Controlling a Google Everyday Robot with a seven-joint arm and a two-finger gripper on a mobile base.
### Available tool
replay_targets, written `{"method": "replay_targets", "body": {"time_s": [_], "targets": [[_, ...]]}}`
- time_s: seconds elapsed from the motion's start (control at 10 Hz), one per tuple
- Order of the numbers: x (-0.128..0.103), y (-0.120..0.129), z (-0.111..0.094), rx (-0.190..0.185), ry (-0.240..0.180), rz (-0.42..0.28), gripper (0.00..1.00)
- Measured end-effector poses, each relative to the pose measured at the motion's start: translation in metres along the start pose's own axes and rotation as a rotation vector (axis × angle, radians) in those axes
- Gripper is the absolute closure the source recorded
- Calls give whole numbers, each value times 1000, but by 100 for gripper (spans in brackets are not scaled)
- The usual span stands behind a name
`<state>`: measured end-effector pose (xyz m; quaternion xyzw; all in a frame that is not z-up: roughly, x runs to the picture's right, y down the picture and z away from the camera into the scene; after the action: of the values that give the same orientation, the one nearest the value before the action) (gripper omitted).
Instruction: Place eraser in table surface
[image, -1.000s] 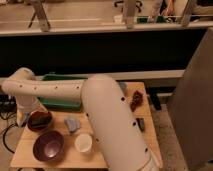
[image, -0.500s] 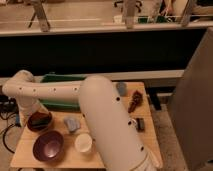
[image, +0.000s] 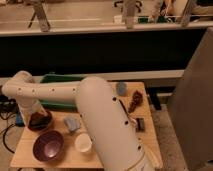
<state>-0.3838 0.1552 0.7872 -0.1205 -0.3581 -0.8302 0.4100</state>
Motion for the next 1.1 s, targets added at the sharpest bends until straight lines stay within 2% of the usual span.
{"method": "replay_targets", "body": {"time_s": [1.1], "targets": [[1, 5, 8, -21, -28, 0, 31]]}}
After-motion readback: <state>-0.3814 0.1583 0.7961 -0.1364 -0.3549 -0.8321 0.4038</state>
